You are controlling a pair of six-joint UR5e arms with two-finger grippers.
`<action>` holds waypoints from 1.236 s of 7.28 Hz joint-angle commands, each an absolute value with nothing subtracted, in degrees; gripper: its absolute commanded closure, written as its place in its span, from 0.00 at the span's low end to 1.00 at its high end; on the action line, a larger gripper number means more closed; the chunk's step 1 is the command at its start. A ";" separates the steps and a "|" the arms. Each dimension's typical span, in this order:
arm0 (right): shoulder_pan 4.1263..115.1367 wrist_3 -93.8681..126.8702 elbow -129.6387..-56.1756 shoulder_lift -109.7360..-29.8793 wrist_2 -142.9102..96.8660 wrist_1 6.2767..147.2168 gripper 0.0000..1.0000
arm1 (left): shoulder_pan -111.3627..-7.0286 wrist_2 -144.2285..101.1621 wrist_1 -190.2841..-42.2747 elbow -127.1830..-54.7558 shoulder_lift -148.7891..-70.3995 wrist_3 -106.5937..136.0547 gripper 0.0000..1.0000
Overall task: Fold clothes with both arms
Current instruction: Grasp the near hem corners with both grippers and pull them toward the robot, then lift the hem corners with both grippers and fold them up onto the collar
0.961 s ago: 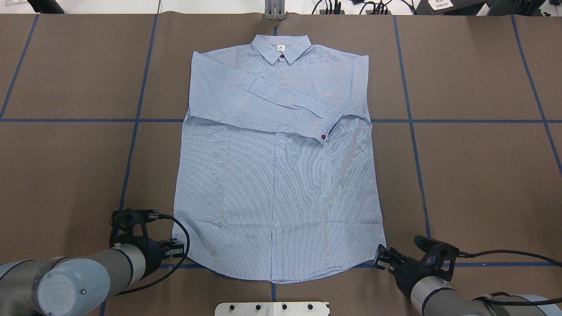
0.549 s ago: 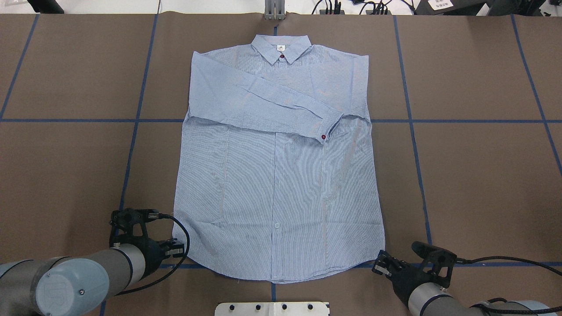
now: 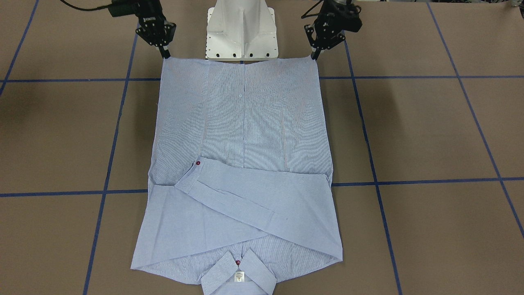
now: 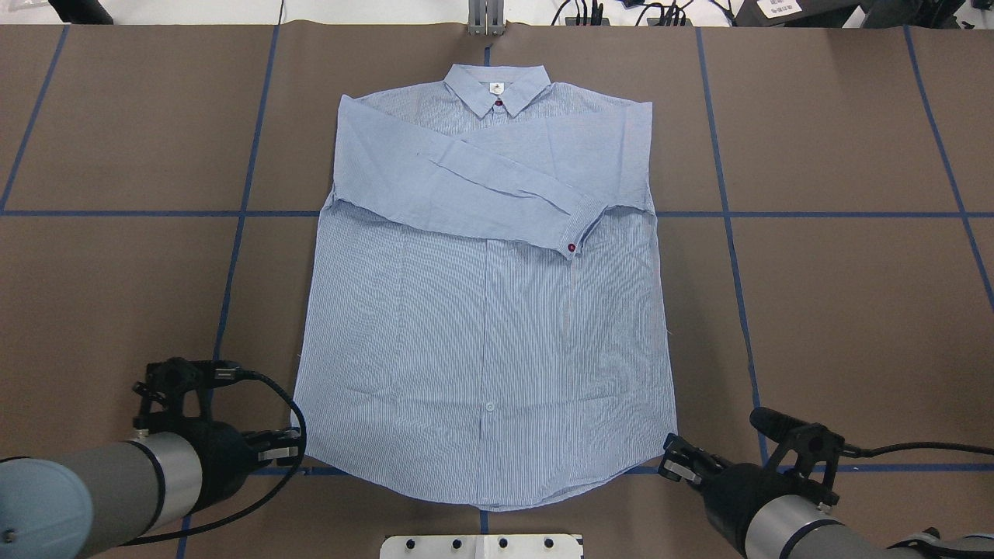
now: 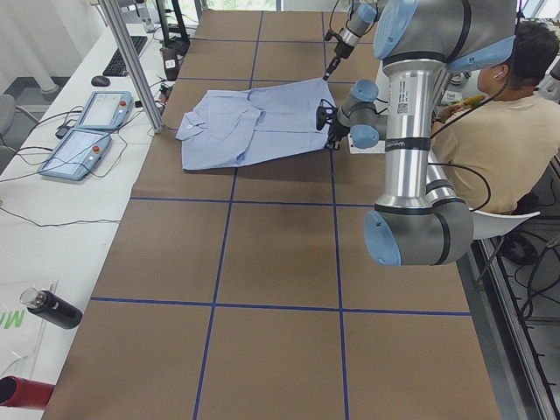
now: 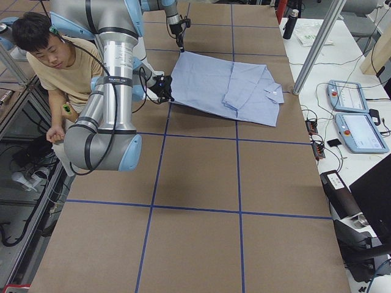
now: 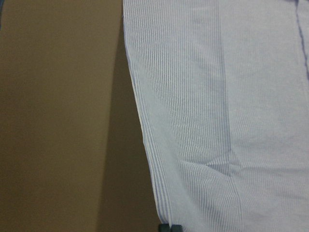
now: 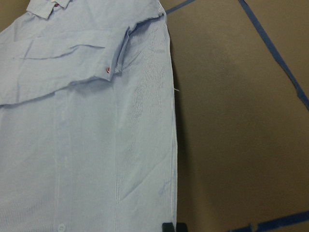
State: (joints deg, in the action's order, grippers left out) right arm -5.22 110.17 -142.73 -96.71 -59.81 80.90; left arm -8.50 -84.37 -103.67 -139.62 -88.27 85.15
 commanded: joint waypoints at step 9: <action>21.86 94.93 -140.71 -79.01 -76.02 96.07 1.00 | -35.22 -92.37 -89.03 -124.80 -110.03 72.96 1.00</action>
